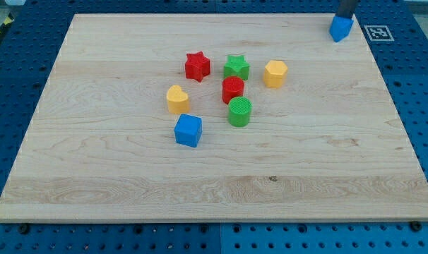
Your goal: Move the blue triangle to the center right
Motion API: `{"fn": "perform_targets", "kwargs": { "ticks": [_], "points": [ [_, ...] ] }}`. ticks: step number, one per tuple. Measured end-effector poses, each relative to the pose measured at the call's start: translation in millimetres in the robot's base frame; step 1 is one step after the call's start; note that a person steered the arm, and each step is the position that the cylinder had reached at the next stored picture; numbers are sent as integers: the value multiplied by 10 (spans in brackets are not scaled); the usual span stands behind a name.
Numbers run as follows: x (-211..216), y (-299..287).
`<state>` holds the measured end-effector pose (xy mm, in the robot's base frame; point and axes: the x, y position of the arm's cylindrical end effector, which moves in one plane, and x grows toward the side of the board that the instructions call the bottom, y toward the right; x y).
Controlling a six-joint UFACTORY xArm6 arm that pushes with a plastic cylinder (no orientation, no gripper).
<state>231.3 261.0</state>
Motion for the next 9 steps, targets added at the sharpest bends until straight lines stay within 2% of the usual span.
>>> {"fn": "perform_targets", "kwargs": {
  "ticks": [3,9],
  "points": [
    [248,0],
    [260,-162]
  ]
}}
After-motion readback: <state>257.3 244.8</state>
